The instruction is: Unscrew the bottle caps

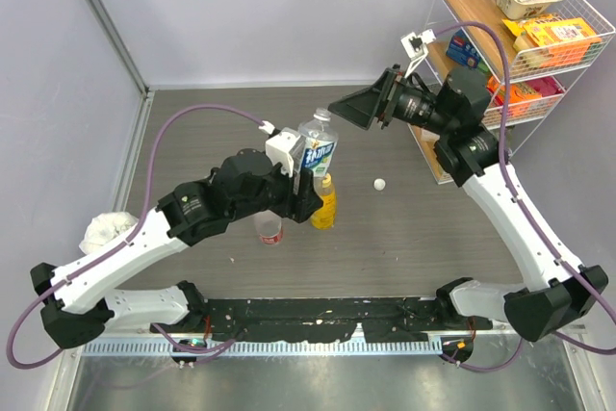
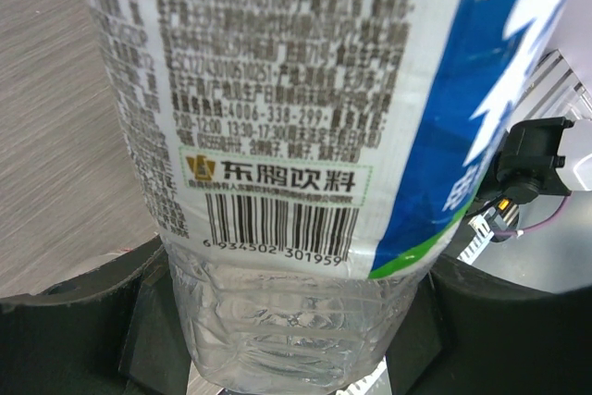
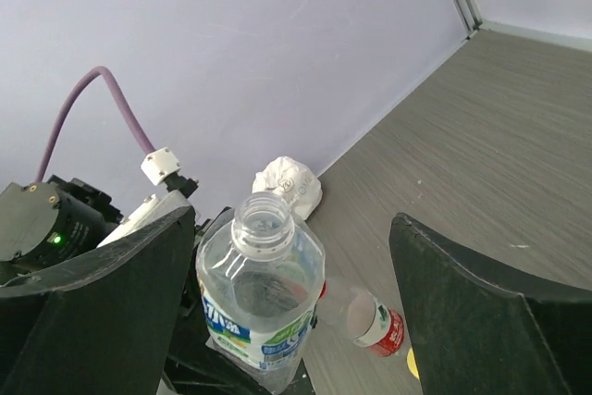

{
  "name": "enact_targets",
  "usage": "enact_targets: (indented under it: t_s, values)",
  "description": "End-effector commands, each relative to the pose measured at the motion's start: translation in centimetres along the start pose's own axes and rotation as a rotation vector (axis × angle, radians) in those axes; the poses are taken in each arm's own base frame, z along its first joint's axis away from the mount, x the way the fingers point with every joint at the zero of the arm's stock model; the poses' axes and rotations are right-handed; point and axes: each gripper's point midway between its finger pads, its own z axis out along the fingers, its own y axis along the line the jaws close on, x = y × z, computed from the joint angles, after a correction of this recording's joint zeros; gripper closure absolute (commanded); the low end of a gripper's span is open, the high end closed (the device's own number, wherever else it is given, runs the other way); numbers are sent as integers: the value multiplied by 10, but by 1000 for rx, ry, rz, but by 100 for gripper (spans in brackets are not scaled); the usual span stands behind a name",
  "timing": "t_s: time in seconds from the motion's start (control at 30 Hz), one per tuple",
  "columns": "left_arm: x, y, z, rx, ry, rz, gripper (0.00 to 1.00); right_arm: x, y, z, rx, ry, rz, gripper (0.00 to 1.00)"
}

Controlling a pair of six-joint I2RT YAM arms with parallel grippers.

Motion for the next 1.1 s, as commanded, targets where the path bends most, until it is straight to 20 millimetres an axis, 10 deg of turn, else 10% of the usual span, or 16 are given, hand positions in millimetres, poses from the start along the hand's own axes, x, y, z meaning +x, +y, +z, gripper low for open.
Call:
enact_targets:
  t_s: [0.0,0.33,0.47,0.6,0.7,0.9,1.07]
  values:
    - [-20,-13,-6,42,-45,-4,100,-4,4,11,-12,-15,15,14]
    - [-18,-14,0,45,-32,-2,100,22,8,26,-10,60,13,37]
    - [-17,-14,2,45,-29,-5,100,27,8,28,-10,77,10,55]
    - [-18,-12,0,34,-37,-9,100,29,8,28,-10,87,-4,95]
    - [-19,-11,-1,29,-43,-9,96,28,8,25,9,82,-19,98]
    - [-22,-13,-3,41,-51,-5,1,20,8,22,41,65,-59,98]
    - [-29,-8,-11,16,-88,-4,0,10,8,24,57,47,-81,98]
